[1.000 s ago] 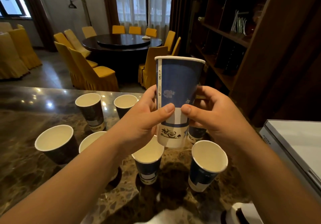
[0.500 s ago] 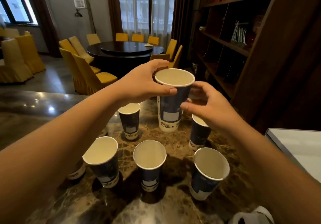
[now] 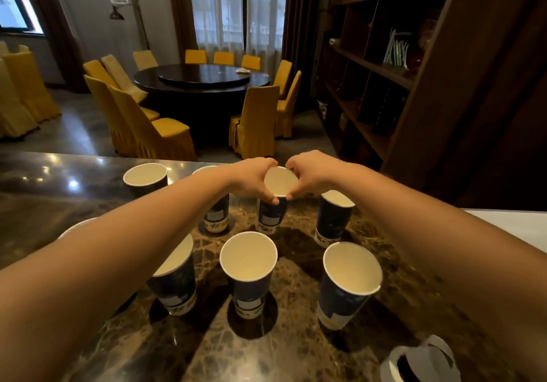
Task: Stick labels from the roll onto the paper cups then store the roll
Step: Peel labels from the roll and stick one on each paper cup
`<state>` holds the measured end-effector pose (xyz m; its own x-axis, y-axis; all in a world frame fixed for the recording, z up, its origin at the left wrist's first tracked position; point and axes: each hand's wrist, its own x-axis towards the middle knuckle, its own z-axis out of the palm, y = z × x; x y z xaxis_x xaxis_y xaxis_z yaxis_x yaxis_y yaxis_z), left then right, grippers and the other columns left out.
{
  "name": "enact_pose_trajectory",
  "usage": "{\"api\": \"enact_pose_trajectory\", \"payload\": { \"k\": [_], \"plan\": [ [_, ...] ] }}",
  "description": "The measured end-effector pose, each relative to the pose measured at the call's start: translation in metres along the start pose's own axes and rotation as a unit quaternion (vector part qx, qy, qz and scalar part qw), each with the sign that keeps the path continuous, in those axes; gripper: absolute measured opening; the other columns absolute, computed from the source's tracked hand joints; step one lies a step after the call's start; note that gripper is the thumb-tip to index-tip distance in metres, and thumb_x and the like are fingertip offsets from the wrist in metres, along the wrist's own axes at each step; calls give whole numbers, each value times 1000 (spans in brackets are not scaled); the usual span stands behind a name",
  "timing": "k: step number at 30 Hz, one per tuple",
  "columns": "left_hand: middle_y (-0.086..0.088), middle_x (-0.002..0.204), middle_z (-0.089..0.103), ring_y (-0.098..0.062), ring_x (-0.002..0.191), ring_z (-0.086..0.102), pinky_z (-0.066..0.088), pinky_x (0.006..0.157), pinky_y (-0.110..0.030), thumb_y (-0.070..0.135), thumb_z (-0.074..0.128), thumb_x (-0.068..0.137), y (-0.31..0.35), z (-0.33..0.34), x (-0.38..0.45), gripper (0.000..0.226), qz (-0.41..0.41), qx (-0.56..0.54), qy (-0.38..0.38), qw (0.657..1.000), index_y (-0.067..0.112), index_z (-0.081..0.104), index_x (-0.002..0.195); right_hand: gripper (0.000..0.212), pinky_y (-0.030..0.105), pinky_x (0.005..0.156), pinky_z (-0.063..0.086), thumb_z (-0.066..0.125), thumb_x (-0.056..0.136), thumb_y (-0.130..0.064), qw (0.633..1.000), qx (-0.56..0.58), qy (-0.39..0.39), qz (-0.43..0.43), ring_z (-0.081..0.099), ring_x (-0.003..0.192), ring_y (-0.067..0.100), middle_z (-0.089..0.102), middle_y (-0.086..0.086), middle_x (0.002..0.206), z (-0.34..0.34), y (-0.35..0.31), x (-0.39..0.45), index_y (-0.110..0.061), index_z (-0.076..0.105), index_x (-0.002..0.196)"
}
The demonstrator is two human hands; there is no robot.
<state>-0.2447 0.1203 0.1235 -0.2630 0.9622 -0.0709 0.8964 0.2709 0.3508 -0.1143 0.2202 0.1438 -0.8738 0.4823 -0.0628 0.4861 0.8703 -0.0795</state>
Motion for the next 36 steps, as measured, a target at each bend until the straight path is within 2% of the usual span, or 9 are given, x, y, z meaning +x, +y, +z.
{"api": "enact_pose_trajectory", "payload": {
  "k": [3, 8, 13, 20, 26, 31, 36],
  "plan": [
    [-7, 154, 37, -27, 140, 37, 31, 114, -40, 37, 79, 77, -6, 12, 8, 93, -11, 28, -23, 999, 16, 26, 151, 57, 26, 71, 51, 78, 74, -48, 999, -13, -38, 10, 59, 88, 16, 62, 0, 101, 14, 2, 15, -18, 58, 117],
    [-8, 147, 46, -27, 133, 44, 38, 108, -39, 33, 81, 75, -11, 20, 15, 87, -20, 53, -10, 998, 16, 34, 146, 55, 27, 72, 50, 75, 76, -51, 998, -3, -59, 19, 58, 88, 17, 63, 2, 102, 20, 4, 28, -15, 59, 116],
    [-8, 155, 37, -28, 140, 37, 32, 113, -40, 41, 78, 77, -10, 19, 16, 94, -4, 62, -14, 998, 15, 26, 151, 53, 26, 66, 44, 70, 81, -50, 996, -16, -84, 27, 57, 88, 18, 61, 2, 100, 19, 3, 24, -14, 58, 117],
    [-7, 143, 48, -26, 127, 49, 42, 103, -39, 43, 77, 78, -2, 22, 15, 83, 8, 81, -29, 996, 15, 37, 144, 50, 23, 57, 39, 67, 85, -43, 996, -19, -86, 23, 56, 85, 17, 60, 3, 101, 23, -1, 14, -12, 55, 123],
    [-10, 160, 25, -30, 142, 33, 32, 114, -41, 45, 73, 81, 6, 23, 13, 89, -12, 100, -49, 994, 15, 25, 151, 56, 30, 74, 45, 68, 85, -44, 995, -11, -97, 21, 57, 96, 21, 62, 7, 114, 22, 4, 7, -12, 52, 129],
    [-12, 158, 27, -30, 144, 29, 27, 116, -40, 39, 71, 85, 21, 13, -3, 85, -20, 104, -24, 994, 12, 24, 151, 64, 35, 84, 46, 70, 82, -48, 996, -15, -78, 27, 54, 102, 23, 59, 7, 126, 21, 14, -7, -15, 46, 132],
    [-8, 157, 32, -28, 141, 36, 34, 112, -41, 41, 68, 86, 48, -15, -39, 86, -9, 57, 21, 998, 17, 20, 154, 74, 41, 99, 44, 66, 85, -50, 998, -12, -39, 42, 46, 129, 30, 46, 7, 146, 3, 24, -62, -19, 35, 145]
  ]
}}
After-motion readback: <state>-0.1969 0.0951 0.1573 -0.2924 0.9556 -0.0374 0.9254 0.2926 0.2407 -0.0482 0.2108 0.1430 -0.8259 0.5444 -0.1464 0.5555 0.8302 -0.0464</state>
